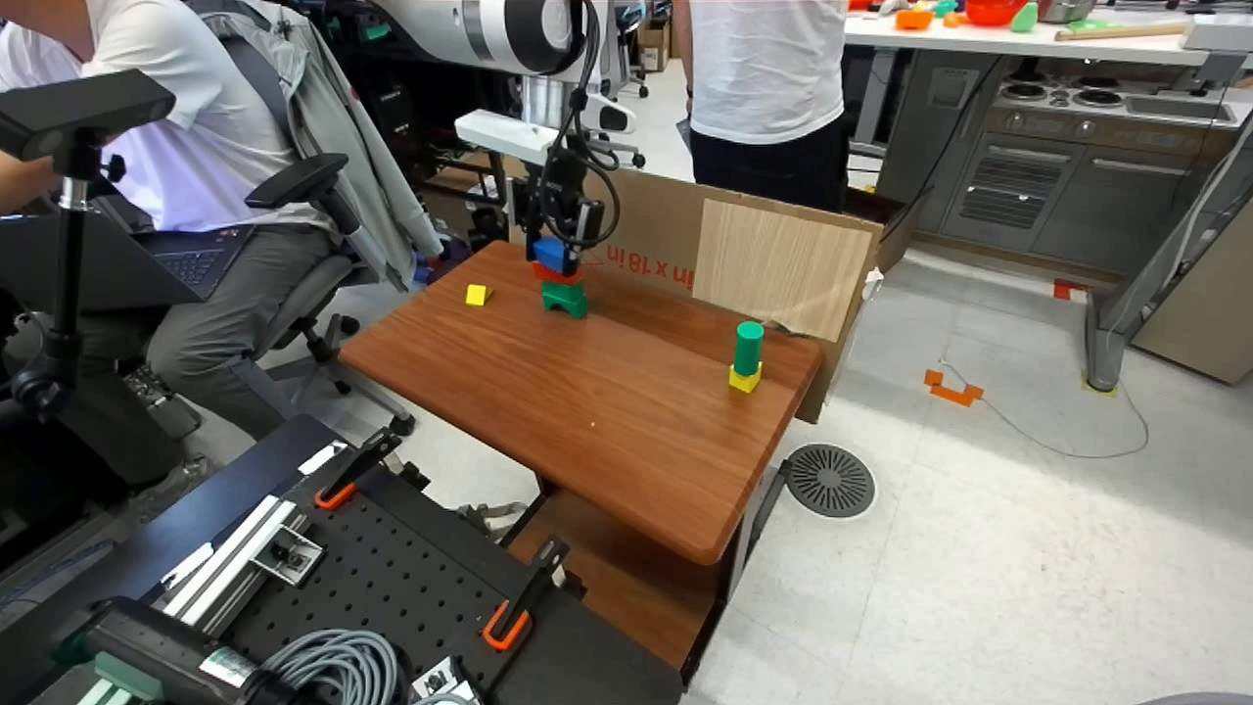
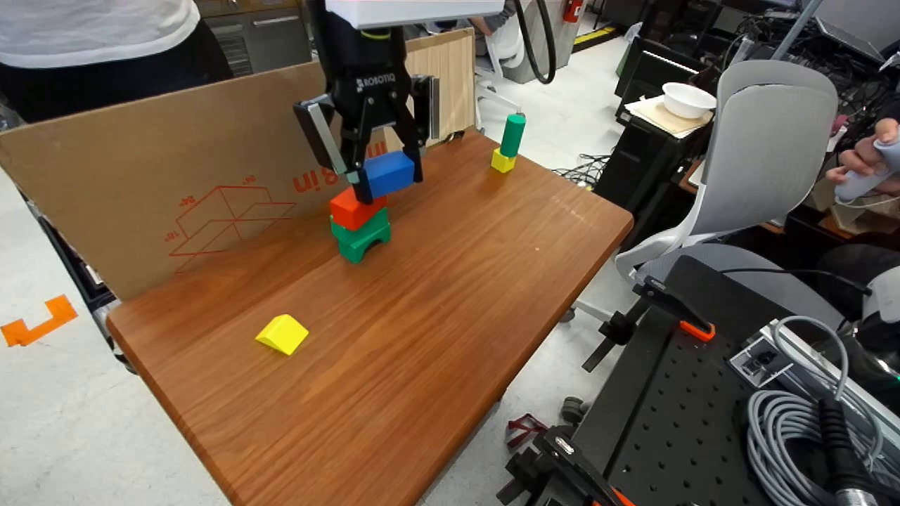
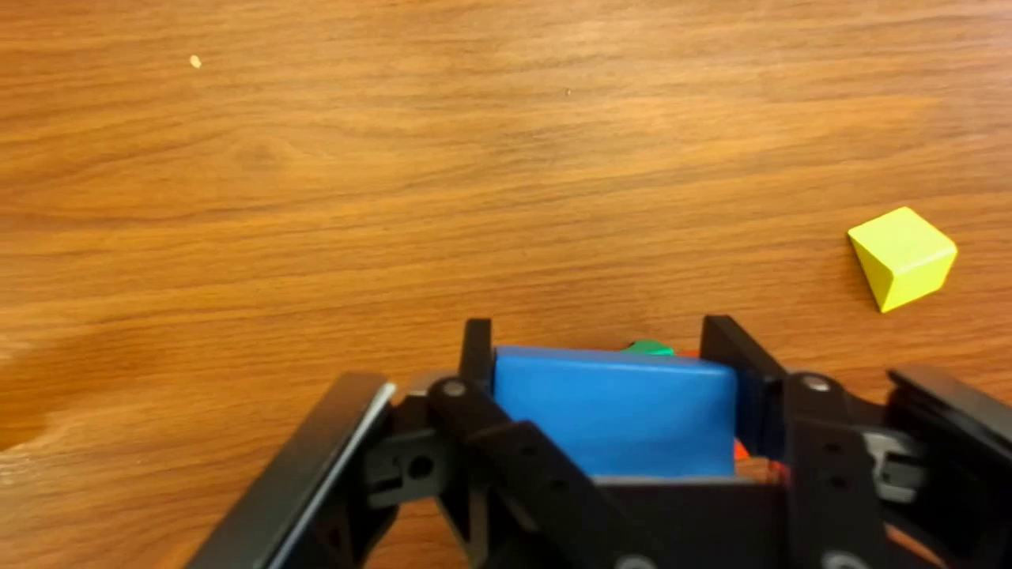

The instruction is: Put the blue building block on top of the orange building block

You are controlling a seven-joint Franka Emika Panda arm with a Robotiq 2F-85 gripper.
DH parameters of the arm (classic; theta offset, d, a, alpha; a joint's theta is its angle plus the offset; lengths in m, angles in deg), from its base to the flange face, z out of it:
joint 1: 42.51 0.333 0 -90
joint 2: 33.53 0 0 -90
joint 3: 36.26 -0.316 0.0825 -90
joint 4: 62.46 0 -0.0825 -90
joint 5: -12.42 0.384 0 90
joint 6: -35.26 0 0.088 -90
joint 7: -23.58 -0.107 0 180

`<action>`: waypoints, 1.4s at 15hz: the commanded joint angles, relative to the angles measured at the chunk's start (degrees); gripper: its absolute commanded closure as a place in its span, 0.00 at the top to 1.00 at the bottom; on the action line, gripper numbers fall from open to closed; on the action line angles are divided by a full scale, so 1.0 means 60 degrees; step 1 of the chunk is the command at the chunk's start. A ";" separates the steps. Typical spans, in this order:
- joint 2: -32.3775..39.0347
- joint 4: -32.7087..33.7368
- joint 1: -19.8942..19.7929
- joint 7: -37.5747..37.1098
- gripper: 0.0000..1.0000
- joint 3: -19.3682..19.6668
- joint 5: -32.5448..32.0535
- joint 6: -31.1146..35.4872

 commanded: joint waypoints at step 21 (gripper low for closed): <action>0.0614 0.1427 0.0022 -0.0295 1.00 0.0109 -0.0055 -0.1797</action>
